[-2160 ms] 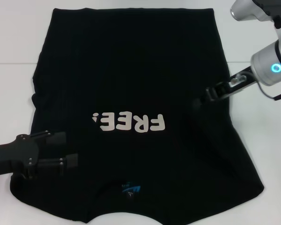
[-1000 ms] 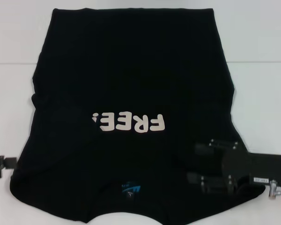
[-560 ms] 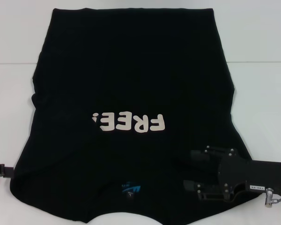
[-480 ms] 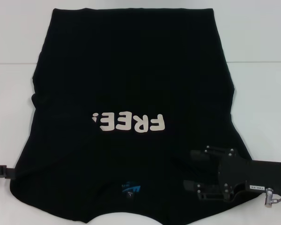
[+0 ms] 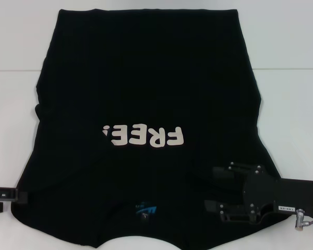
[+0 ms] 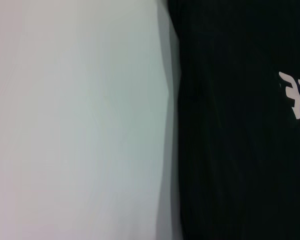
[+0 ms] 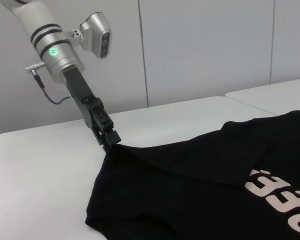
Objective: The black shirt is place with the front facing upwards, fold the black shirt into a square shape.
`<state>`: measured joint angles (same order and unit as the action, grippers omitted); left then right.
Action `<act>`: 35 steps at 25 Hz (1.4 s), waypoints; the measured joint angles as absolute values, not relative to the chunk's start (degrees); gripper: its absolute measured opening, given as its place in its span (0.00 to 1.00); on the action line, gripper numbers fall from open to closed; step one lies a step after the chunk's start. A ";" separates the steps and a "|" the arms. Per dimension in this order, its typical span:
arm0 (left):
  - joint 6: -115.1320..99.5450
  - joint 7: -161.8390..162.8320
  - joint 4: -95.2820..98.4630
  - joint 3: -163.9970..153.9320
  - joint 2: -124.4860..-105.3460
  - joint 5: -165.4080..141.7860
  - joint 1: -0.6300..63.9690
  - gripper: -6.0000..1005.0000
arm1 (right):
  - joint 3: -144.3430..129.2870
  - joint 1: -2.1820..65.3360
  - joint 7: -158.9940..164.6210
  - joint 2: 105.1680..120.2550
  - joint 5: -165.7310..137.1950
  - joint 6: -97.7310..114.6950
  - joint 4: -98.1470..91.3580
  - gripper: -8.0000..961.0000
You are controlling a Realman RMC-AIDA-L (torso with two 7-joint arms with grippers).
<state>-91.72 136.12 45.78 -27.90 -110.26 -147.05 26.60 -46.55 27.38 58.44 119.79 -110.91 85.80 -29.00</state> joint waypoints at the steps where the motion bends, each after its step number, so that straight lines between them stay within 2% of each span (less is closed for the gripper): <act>1: -91.71 136.14 45.78 -27.90 -110.26 -147.06 26.66 0.91 | -46.55 27.37 58.46 119.79 -110.91 85.81 -29.00 0.86; 17: -90.41 136.24 44.33 -30.17 -110.54 -147.12 27.86 0.91 | -46.58 27.23 58.47 119.79 -110.92 86.18 -29.00 0.86; 28: -88.31 137.37 46.72 -32.22 -111.35 -148.66 28.34 0.76 | -46.01 27.29 60.70 119.52 -110.92 86.47 -29.32 0.86; 34: -88.06 137.18 46.60 -33.57 -111.35 -148.66 28.30 0.52 | -45.80 27.18 60.72 119.53 -110.92 86.57 -29.44 0.86; 35: -88.06 137.17 46.59 -33.95 -111.37 -148.66 28.30 0.41 | -45.79 27.18 60.74 119.53 -110.92 86.57 -29.44 0.86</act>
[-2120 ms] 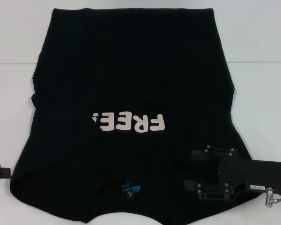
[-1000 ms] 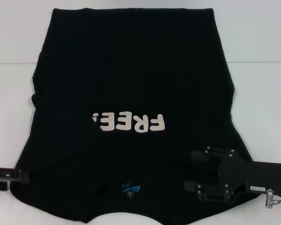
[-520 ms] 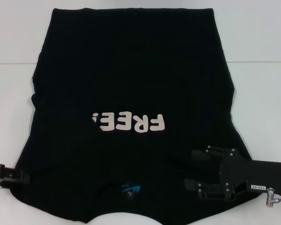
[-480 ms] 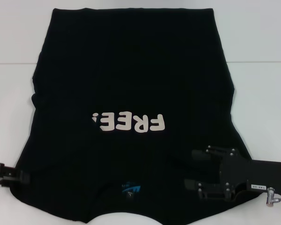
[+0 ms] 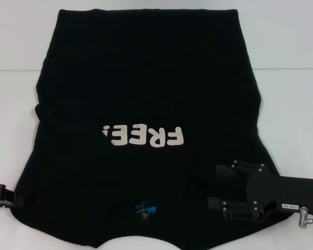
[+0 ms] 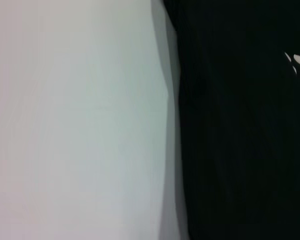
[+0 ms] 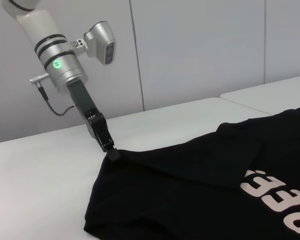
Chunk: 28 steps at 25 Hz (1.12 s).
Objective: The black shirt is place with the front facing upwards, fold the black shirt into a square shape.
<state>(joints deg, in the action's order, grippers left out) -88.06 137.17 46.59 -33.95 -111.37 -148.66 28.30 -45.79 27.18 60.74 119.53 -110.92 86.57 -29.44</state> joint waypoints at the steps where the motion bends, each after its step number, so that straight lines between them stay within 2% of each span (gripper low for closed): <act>1: -88.06 137.16 46.59 -34.16 -111.38 -148.66 28.30 0.29 | -45.79 27.19 60.76 119.53 -110.92 86.57 -29.44 0.86; 7: -88.45 136.53 46.59 -33.92 -111.46 -148.25 28.28 0.09 | -45.17 27.29 62.04 119.34 -110.92 86.90 -29.52 0.86; 12: -88.72 135.85 46.59 -33.43 -111.41 -148.10 28.31 0.04 | -45.10 27.73 69.66 118.28 -111.14 87.35 -31.77 0.86; 15: -88.84 135.09 46.59 -33.43 -111.39 -148.13 28.43 0.04 | -45.47 27.68 82.47 117.51 -112.81 87.49 -38.29 0.86; 18: -89.44 134.25 46.54 -33.38 -111.15 -148.01 28.47 0.04 | -45.58 28.44 101.63 115.93 -117.46 88.08 -46.51 0.86; 24: -90.56 133.47 46.82 -33.19 -110.65 -147.88 28.57 0.04 | -44.36 35.52 134.53 109.21 -132.77 94.91 -51.84 0.85; 26: -90.84 133.48 46.79 -33.13 -110.54 -147.87 28.58 0.04 | -42.32 37.59 140.66 108.52 -138.34 97.76 -51.63 0.85; 28: -90.90 133.52 46.81 -33.12 -110.49 -147.87 28.62 0.04 | -40.66 38.92 143.46 108.65 -142.85 99.89 -51.60 0.85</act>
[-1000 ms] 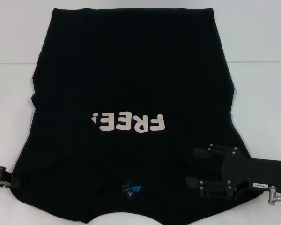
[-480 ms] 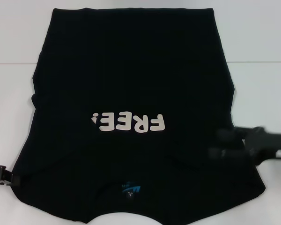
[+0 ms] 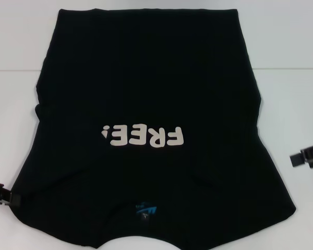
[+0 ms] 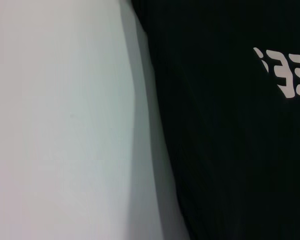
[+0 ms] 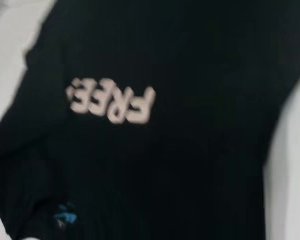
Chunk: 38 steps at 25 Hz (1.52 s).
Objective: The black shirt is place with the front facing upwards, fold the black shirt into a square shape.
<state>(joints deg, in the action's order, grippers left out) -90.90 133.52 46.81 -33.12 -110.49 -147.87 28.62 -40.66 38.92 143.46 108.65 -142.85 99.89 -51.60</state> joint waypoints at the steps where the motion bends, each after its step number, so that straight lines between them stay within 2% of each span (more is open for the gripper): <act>1: -90.90 133.54 46.88 -33.12 -110.48 -147.86 28.62 0.04 | -40.38 39.31 144.00 108.85 -144.42 100.64 -51.46 0.85; 6: -90.87 133.53 46.96 -33.12 -110.47 -147.83 28.65 0.04 | -40.67 39.40 144.14 109.22 -148.65 99.80 -48.85 0.75; 19: -90.37 133.64 46.65 -33.14 -110.47 -147.83 28.77 0.04 | -43.32 38.52 142.03 109.93 -149.09 93.93 -41.88 0.76; 30: -90.39 133.68 46.66 -33.13 -110.47 -147.83 29.09 0.04 | -43.68 39.75 141.17 111.39 -150.08 93.04 -41.54 0.76; 38: -90.37 133.61 46.61 -33.13 -110.47 -147.83 29.14 0.04 | -43.77 39.93 141.15 111.59 -151.16 92.27 -41.47 0.76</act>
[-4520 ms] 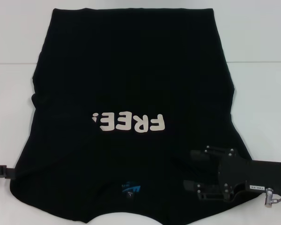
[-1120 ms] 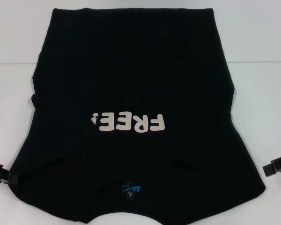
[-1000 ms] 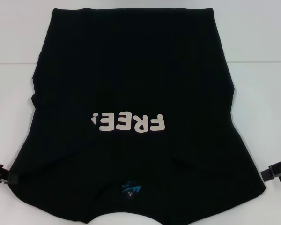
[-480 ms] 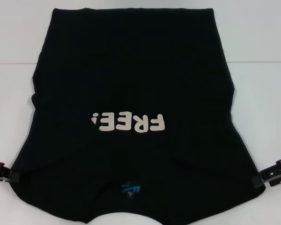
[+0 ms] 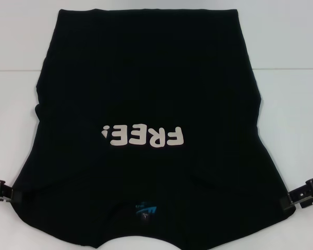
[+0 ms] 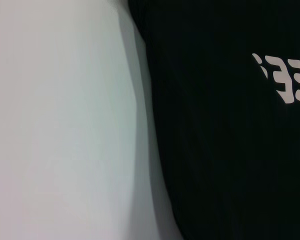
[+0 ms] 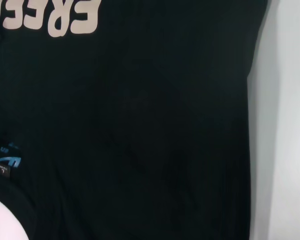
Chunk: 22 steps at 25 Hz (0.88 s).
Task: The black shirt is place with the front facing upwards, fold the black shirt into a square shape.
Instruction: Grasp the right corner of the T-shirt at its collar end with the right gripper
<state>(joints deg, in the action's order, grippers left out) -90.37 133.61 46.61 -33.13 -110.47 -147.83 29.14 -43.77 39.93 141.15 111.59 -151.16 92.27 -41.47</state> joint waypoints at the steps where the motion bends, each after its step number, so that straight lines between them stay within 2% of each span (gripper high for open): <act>1: -90.36 133.61 46.60 -33.13 -110.47 -147.83 29.16 0.04 | -43.77 39.98 141.14 111.66 -151.17 92.21 -41.47 0.76; 22: -90.08 133.51 46.10 -33.13 -110.47 -147.83 29.28 0.04 | -44.73 41.22 140.62 112.06 -151.17 90.33 -39.28 0.76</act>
